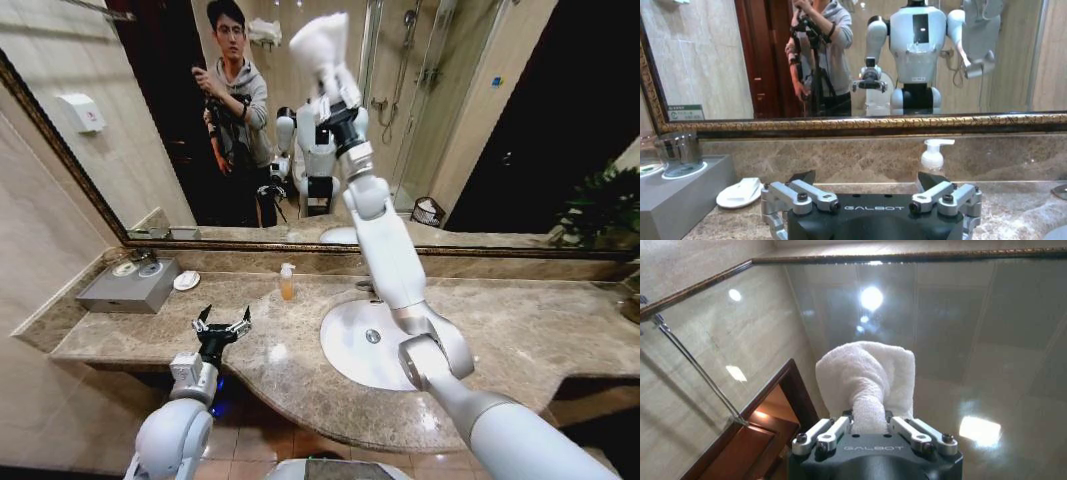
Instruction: Pick up the towel from the sink counter and wipe the mirror surface.
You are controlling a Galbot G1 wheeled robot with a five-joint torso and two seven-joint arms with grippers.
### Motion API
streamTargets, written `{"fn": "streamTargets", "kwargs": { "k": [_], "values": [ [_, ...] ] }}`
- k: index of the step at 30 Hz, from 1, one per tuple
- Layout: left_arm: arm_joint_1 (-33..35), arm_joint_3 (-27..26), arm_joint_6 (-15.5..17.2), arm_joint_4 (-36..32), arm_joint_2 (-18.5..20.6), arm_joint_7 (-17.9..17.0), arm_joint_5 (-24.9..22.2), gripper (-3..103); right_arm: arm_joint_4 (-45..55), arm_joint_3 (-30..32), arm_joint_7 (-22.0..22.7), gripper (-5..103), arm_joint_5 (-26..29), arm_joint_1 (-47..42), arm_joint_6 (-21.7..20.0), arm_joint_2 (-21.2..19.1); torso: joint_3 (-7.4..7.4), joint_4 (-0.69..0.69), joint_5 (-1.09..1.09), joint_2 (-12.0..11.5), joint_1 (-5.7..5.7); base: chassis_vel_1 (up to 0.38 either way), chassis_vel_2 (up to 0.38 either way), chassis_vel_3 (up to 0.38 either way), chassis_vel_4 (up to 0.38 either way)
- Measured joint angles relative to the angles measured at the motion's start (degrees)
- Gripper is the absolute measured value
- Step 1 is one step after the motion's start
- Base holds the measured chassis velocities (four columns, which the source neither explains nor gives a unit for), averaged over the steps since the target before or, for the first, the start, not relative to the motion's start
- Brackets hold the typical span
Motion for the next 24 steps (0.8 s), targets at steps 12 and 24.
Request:
{"fn": "streamTargets", "kwargs": {
  "k": [12,24],
  "values": [
    [0.01,0.0,0.0,0.0,0.0,0.0,0.0,100,8.71,12.36,2.08,17,6.86,-0.69,-1.09,-1.93,0.02,-0.01,0.02,-0.01,0.03,0.0,0.0,0.0,0.0],
    [0.0,0.0,0.0,0.0,0.01,0.0,0.0,100,6.82,19.07,1.85,17,11.77,-3.87,-0.06,-3.48,0.01,-0.02,0.01,-0.01,0.02,0.0,0.0,0.0,0.0]
  ]
}}
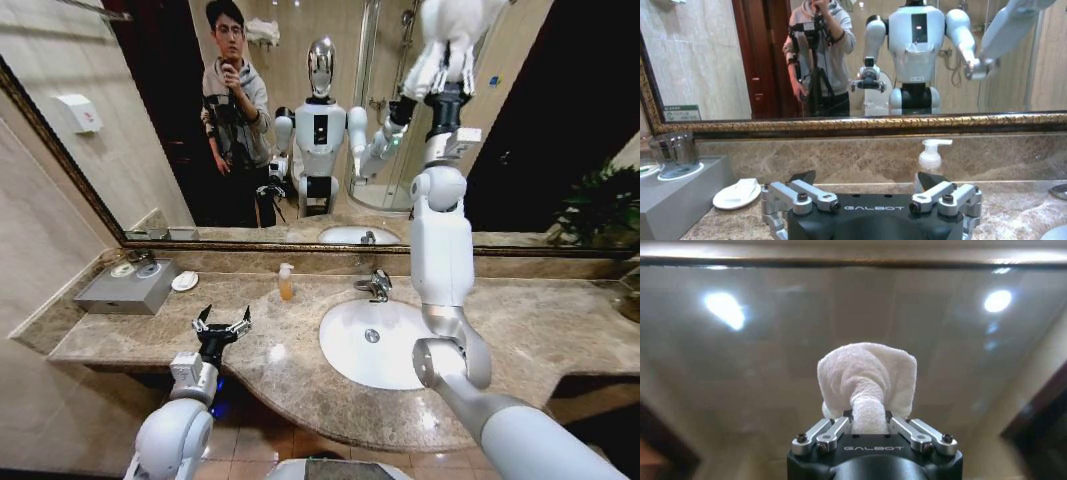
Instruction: Pick up the towel from the sink counter and wipe the mirror surface.
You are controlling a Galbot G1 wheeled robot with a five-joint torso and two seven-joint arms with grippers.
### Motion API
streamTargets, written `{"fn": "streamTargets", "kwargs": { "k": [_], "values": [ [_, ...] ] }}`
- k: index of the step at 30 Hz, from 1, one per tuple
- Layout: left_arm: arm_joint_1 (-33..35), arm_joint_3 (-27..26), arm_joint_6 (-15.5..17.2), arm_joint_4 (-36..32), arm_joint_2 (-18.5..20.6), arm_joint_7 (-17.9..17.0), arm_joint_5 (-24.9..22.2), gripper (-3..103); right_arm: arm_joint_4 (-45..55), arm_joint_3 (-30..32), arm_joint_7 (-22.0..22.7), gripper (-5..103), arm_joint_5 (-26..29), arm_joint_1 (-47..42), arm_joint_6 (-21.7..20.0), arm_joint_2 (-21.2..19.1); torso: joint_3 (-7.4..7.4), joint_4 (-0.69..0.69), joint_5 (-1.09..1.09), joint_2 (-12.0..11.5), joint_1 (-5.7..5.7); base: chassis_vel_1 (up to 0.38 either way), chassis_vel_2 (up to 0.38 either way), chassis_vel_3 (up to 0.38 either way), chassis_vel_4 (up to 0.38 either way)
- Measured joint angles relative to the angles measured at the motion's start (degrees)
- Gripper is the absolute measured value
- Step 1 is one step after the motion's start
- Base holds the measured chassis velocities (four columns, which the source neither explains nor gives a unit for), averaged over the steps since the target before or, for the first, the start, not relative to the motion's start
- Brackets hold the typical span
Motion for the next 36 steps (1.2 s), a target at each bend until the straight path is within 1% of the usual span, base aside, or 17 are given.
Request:
{"fn": "streamTargets", "kwargs": {
  "k": [2,4,5,6,9,13,17,18,22,24,25,28,32,33,34,35,36],
  "values": [
    [0.0,0.0,0.0,0.0,0.0,0.0,0.0,100,1.26,-3.42,-2.62,17,-0.48,-4.11,2.21,1.81,0.0,0.04,-0.01,0.0,0.0,0.0,0.0,0.0,0.0],
    [0.01,0.0,0.0,0.0,-0.01,0.0,0.0,100,1.42,-4.63,-3.52,17,-0.95,-5.31,3.07,2.36,0.0,0.05,-0.01,0.0,0.0,0.0,0.0,0.0,0.0],
    [0.0,0.0,0.0,0.0,0.0,0.0,0.0,100,1.59,-6.89,-5.69,17,-1.7,-7.31,4.68,3.09,0.01,0.06,-0.02,0.0,0.0,0.0,0.0,0.0,0.0],
    [0.0,0.0,0.0,0.0,0.0,0.0,0.0,100,1.59,-6.89,-5.69,17,-1.7,-7.31,4.68,3.09,0.01,0.06,-0.02,0.0,0.0,0.0,0.0,0.0,0.0],
    [0.0,-0.01,0.0,0.0,0.0,0.0,0.0,100,1.06,-11.83,-10.34,17,-2.9,-11.02,8.95,3.41,0.0,0.06,-0.03,0.0,0.0,0.0,0.0,0.0,0.0],
    [0.0,0.0,0.0,0.0,0.0,0.0,0.0,100,-0.44,-13.29,-12.06,17,-3.6,-13.58,11.04,3.42,0.01,0.03,-0.01,0.0,0.0,0.0,0.0,0.0,0.0],
    [0.0,0.0,0.0,0.0,0.0,0.0,0.0,100,-0.88,-11.42,-12.0,17,-2.68,-13.92,11.45,3.41,0.0,0.02,-0.01,0.0,0.0,0.0,0.0,0.0,0.0],
    [-0.01,0.0,0.0,0.0,0.0,0.0,0.0,100,-0.93,-10.17,-11.45,17,-1.86,-13.92,11.45,2.87,0.0,0.04,0.0,0.0,0.0,0.0,0.0,0.0,0.0],
    [0.0,-0.01,0.0,0.0,0.0,0.0,0.0,100,-0.89,-6.82,-9.13,17,0.12,-13.66,10.79,-0.44,0.01,0.01,0.01,0.0,0.0,0.0,0.0,0.0,0.0],
    [0.0,0.0,0.0,0.0,0.0,0.0,0.0,100,0.55,-2.7,-6.74,17,2.08,-13.64,9.79,-4.23,0.0,-0.02,0.01,0.0,0.0,0.0,0.0,0.0,0.0],
    [0.0,0.0,0.0,0.0,0.0,0.0,0.0,100,0.55,-2.7,-6.74,17,2.08,-13.64,9.79,-4.23,0.0,-0.02,0.01,0.0,0.0,0.0,0.0,0.0,0.0],
    [0.0,0.0,0.0,0.0,0.0,0.0,0.0,100,2.59,1.81,-4.87,17,3.51,-15.1,9.76,-7.81,0.0,0.01,0.02,0.0,0.0,0.0,0.0,0.0,0.0],
    [0.0,-0.01,0.0,0.0,0.0,0.0,0.0,100,5.26,4.04,-3.46,17,5.91,-18.26,9.45,-10.04,0.0,0.02,0.02,0.0,0.0,0.0,0.0,0.0,0.0],
    [0.0,0.0,0.0,0.0,0.0,0.0,0.0,100,5.96,4.26,-3.37,17,6.5,-19.0,9.08,-10.33,0.0,0.02,0.02,0.0,0.0,0.0,0.0,0.0,0.0],
    [-0.01,-0.01,0.0,0.0,0.0,-0.01,0.0,100,11.82,4.54,-3.08,17,10.49,-23.8,5.06,-11.84,0.0,0.03,0.02,-0.01,0.01,0.0,0.0,0.0,0.0],
    [-0.01,0.0,0.0,0.0,-0.01,0.0,0.0,100,14.85,4.26,-3.02,17,12.53,-26.27,2.85,-12.52,0.0,0.02,0.01,0.0,0.01,0.0,0.0,0.0,0.0],
    [-0.01,0.0,0.0,0.0,-0.01,0.0,0.0,100,14.85,4.26,-3.02,17,12.53,-26.27,2.85,-12.52,0.0,0.02,0.01,0.0,0.01,0.0,0.0,0.0,0.0]
  ]
}}
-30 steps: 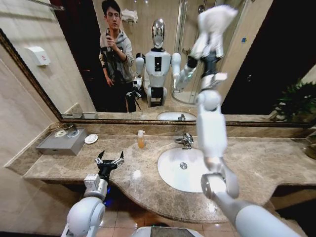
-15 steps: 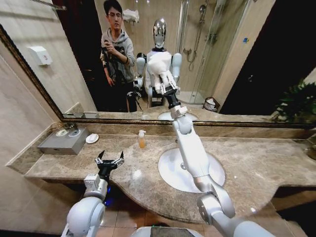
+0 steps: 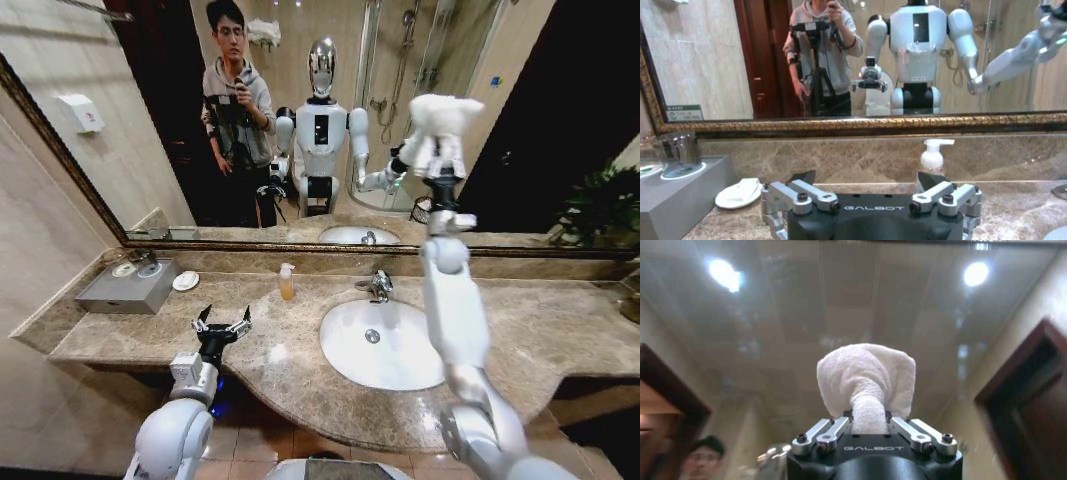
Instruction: Pick up the towel from the sink counter and wipe the mirror surface.
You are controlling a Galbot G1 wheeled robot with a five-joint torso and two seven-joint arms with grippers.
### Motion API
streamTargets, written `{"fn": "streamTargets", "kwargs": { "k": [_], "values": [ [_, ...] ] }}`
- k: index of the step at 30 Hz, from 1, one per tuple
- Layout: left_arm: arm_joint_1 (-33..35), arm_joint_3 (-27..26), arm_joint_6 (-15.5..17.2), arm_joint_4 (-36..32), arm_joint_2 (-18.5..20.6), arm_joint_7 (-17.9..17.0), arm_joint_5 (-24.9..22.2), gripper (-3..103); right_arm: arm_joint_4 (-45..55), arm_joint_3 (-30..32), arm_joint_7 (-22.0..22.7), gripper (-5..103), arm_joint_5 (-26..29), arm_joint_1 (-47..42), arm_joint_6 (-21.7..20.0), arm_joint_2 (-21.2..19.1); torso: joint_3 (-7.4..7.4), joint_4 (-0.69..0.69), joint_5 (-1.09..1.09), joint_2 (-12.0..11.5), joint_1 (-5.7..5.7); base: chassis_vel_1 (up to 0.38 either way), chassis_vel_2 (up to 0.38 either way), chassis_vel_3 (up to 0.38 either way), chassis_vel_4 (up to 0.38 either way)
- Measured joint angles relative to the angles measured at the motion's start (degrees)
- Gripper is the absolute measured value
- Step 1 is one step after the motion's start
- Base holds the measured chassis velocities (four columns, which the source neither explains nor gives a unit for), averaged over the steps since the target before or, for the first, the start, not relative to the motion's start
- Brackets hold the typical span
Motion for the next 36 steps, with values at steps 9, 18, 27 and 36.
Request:
{"fn": "streamTargets", "kwargs": {
  "k": [9,18,27,36],
  "values": [
    [0.01,-0.01,0.0,0.0,0.0,-0.01,0.0,100,24.01,-2.61,2.26,17,18.78,-24.44,-14.04,-7.23,-0.01,-0.01,0.0,0.01,-0.02,0.0,0.0,0.0,0.0],
    [0.0,0.0,0.0,0.0,0.01,0.0,0.0,100,29.17,-1.04,7.16,17,25.1,-44.66,-24.46,-16.96,-0.01,-0.02,0.02,0.01,-0.02,0.0,0.0,0.0,0.0],
    [0.01,-0.01,0.0,0.0,0.01,-0.01,0.0,100,24.0,-4.06,15.03,17,33.31,-49.31,-35.76,-34.81,0.0,0.0,0.0,0.0,0.0,0.0,0.0,0.0,0.0],
    [0.01,-0.01,0.0,0.0,0.0,-0.01,0.0,100,17.7,-15.95,19.35,17,44.52,-37.63,-44.47,-42.33,0.0,0.02,0.0,0.0,-0.01,0.0,0.0,0.0,0.0]
  ]
}}
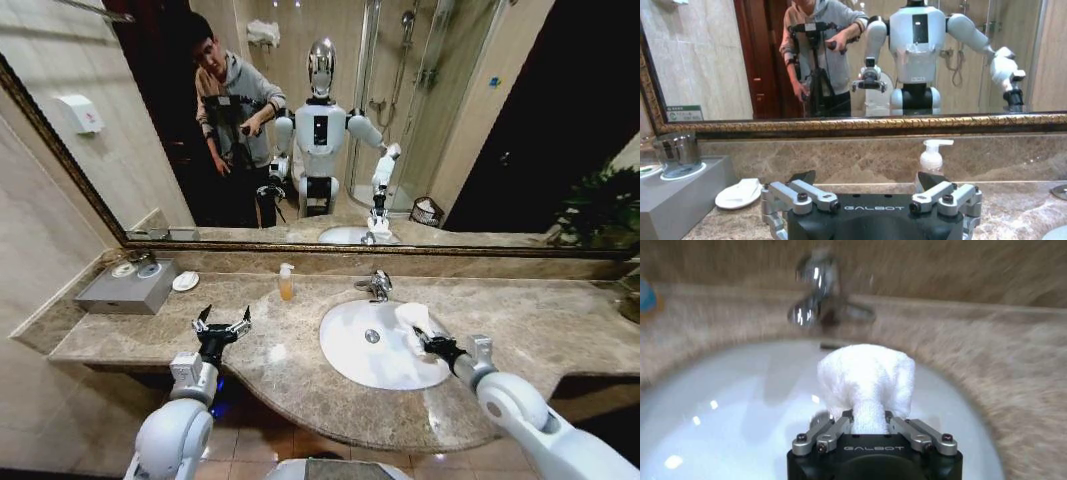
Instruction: Pick up the towel from the sink counter and wipe the mirror surface.
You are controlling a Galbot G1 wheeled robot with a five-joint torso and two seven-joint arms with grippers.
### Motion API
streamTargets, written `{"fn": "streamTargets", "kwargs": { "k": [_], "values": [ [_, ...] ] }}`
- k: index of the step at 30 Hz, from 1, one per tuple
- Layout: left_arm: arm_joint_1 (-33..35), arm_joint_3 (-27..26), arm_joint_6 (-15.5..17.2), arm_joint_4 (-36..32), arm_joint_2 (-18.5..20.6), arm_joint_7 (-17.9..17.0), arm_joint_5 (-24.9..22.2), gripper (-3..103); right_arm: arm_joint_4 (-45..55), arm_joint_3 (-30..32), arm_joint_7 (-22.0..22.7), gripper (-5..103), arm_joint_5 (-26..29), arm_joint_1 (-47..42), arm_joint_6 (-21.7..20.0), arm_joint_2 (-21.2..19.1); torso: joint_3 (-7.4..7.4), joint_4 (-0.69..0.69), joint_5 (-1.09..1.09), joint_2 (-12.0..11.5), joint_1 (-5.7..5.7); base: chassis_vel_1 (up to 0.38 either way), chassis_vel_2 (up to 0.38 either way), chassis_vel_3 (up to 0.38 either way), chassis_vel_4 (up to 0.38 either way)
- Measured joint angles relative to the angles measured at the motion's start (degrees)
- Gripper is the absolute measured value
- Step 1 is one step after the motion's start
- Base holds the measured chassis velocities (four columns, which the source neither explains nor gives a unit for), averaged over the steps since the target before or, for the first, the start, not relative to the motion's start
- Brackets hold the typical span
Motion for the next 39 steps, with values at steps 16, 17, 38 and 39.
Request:
{"fn": "streamTargets", "kwargs": {
  "k": [16,17,38,39],
  "values": [
    [-0.01,0.01,0.0,0.0,0.0,0.0,0.0,100,-18.13,-31.51,-0.67,17,-3.36,29.19,-2.59,-0.22,0.0,-0.04,-0.01,-0.01,0.01,0.0,0.0,0.0,0.0],
    [0.0,0.0,0.0,0.0,0.0,0.0,0.0,100,-19.08,-31.72,-0.79,17,-3.85,29.67,-2.45,0.11,0.0,-0.03,0.0,-0.01,0.01,0.0,0.0,0.0,0.0],
    [-0.01,0.0,0.0,0.0,0.01,0.0,0.0,100,-22.43,-42.14,4.23,17,-0.84,36.02,-4.34,17.54,0.0,-0.02,-0.03,0.0,0.0,0.0,0.0,0.0,0.0],
    [-0.01,0.0,0.0,0.0,0.0,0.0,0.0,100,-21.87,-43.29,5.18,17,0.41,37.15,-4.12,18.96,0.0,-0.02,-0.05,0.0,0.0,0.0,0.0,0.0,0.0]
  ]
}}
